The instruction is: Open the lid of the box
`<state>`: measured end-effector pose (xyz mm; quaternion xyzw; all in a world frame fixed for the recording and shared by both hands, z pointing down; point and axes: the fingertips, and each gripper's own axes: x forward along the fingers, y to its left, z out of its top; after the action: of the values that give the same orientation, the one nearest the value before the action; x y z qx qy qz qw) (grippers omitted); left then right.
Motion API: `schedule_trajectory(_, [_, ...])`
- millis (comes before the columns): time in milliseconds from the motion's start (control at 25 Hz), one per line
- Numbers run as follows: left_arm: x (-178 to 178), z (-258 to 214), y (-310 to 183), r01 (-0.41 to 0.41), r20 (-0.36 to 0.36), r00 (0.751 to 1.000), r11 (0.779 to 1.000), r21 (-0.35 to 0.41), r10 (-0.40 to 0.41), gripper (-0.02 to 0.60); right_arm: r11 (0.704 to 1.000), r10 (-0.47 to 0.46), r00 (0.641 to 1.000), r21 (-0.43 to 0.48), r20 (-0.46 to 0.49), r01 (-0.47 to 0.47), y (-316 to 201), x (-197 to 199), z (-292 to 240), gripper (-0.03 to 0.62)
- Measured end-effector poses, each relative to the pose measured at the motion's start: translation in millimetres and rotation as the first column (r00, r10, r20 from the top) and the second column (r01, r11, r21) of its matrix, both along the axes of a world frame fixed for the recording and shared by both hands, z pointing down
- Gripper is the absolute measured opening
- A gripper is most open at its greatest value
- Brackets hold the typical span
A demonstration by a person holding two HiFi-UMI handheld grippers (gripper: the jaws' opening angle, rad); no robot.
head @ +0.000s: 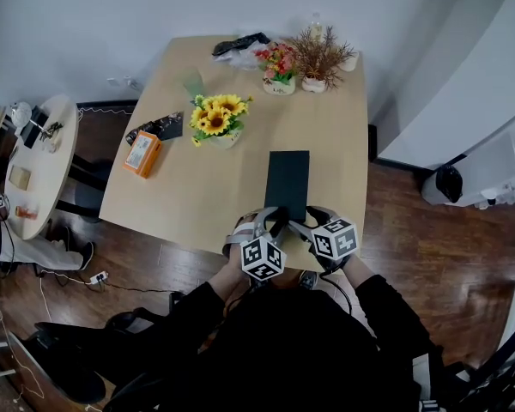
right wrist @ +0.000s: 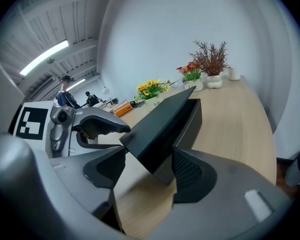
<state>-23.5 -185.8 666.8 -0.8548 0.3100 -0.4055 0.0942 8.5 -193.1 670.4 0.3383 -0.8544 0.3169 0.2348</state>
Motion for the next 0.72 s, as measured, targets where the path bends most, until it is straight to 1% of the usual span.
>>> schedule_trajectory(40, [0, 2, 1, 0.001, -0.009, 1.0, 1.0, -0.007, -0.001, 0.107, 1.0, 0.008, 1.0, -0.008, 0.009, -0.008, 0, 0, -1, 0.279])
schedule_trajectory(80, [-1, 3, 1, 0.004, -0.015, 1.0, 1.0, -0.009, -0.004, 0.098, 1.0, 0.017, 1.0, -0.015, 0.021, -0.017, 1, 0, -2, 0.273])
schedule_trajectory(240, [-2, 0, 1, 0.042, -0.054, 0.998, 0.999, -0.022, -0.043, 0.094, 1.0, 0.025, 0.999, -0.005, 0.037, -0.025, 2, 1, -8, 0.246])
schedule_trajectory(320, [-3, -3, 1, 0.068, -0.098, 0.993, 0.997, -0.028, -0.07, 0.089, 0.999, 0.026, 0.998, 0.018, 0.048, -0.027, 4, 2, -15, 0.238])
schedule_trajectory(400, [-4, -8, 0, 0.1, -0.17, 0.98, 0.994, -0.051, -0.108, 0.089, 0.998, 0.032, 0.997, 0.045, 0.076, -0.035, 7, 3, -24, 0.238])
schedule_trajectory(440, [-5, -11, 0, 0.118, -0.217, 0.967, 0.991, -0.07, -0.13, 0.089, 0.998, 0.033, 0.995, 0.057, 0.098, -0.038, 9, 3, -30, 0.238])
schedule_trajectory(480, [-7, -15, 0, 0.136, -0.271, 0.95, 0.986, -0.095, -0.157, 0.087, 0.997, 0.029, 0.992, 0.068, 0.124, -0.038, 12, 3, -36, 0.238])
schedule_trajectory(520, [-10, -19, -1, 0.153, -0.328, 0.926, 0.98, -0.125, -0.187, 0.087, 0.996, 0.021, 0.988, 0.078, 0.154, -0.034, 15, 2, -42, 0.238])
schedule_trajectory(600, [-19, -27, -1, 0.186, -0.43, 0.866, 0.963, -0.195, -0.255, 0.086, 0.995, -0.004, 0.98, 0.101, 0.199, -0.016, 23, 0, -52, 0.238])
schedule_trajectory(640, [-23, -30, -1, 0.199, -0.468, 0.836, 0.953, -0.229, -0.287, 0.083, 0.994, -0.015, 0.979, 0.112, 0.205, -0.008, 26, 1, -55, 0.238])
schedule_trajectory(720, [-31, -34, 1, 0.215, -0.519, 0.785, 0.934, -0.285, -0.339, 0.072, 0.992, -0.025, 0.983, 0.128, 0.182, 0.002, 30, 4, -51, 0.233])
